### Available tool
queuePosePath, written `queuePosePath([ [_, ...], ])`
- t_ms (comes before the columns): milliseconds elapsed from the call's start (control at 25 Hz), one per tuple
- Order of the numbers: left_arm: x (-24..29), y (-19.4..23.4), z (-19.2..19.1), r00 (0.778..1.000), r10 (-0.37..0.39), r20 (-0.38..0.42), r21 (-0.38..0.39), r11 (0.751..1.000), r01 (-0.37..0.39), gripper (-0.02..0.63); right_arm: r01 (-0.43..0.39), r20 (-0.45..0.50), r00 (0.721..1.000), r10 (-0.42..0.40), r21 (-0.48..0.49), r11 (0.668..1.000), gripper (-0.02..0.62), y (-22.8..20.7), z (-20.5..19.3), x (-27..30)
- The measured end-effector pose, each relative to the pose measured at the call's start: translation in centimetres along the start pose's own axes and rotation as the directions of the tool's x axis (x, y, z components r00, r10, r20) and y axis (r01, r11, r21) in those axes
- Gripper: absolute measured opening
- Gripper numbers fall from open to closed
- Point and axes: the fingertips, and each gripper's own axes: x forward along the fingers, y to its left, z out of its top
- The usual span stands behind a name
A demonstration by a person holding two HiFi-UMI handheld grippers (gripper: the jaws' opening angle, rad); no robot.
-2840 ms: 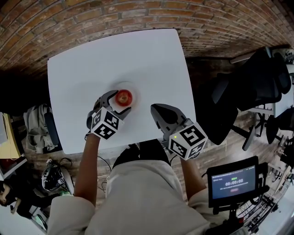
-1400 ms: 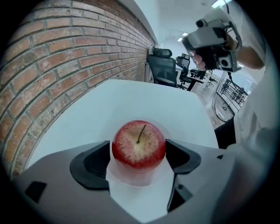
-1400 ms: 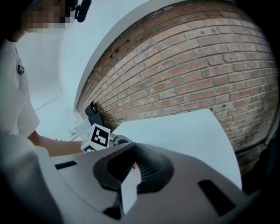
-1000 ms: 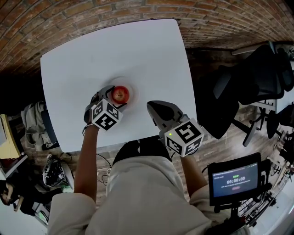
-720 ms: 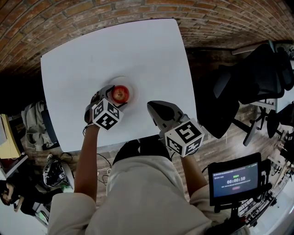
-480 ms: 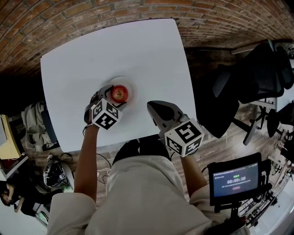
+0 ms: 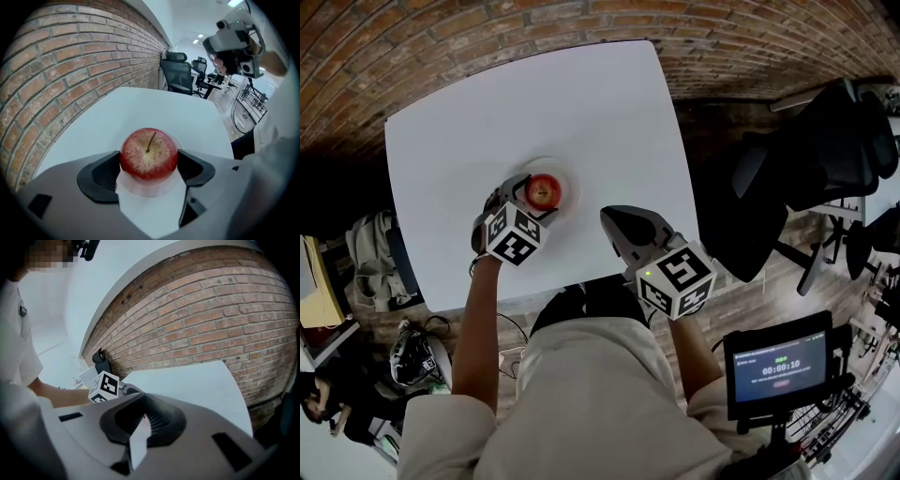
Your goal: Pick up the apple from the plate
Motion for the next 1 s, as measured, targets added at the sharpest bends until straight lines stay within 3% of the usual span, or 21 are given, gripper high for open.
queuePosePath([
  [480,-1.5,0.1,0.8,0.999,0.02,0.029,0.008,1.0,-0.021,0.385,0.014,0.027,1.0,-0.014,-0.012,1.0,0.0,0.3,0.7,-0.8],
  [760,-3.5,0.3,2.4,0.995,0.022,0.096,-0.047,0.999,-0.017,0.385,0.016,0.049,0.999,-0.015,-0.023,1.0,0.0,0.6,1.5,-1.2],
  [1000,-5.5,0.5,3.4,0.99,0.051,0.129,-0.042,0.998,-0.046,0.385,0.01,0.065,0.998,-0.008,-0.039,0.999,0.0,1.1,2.3,-1.3],
])
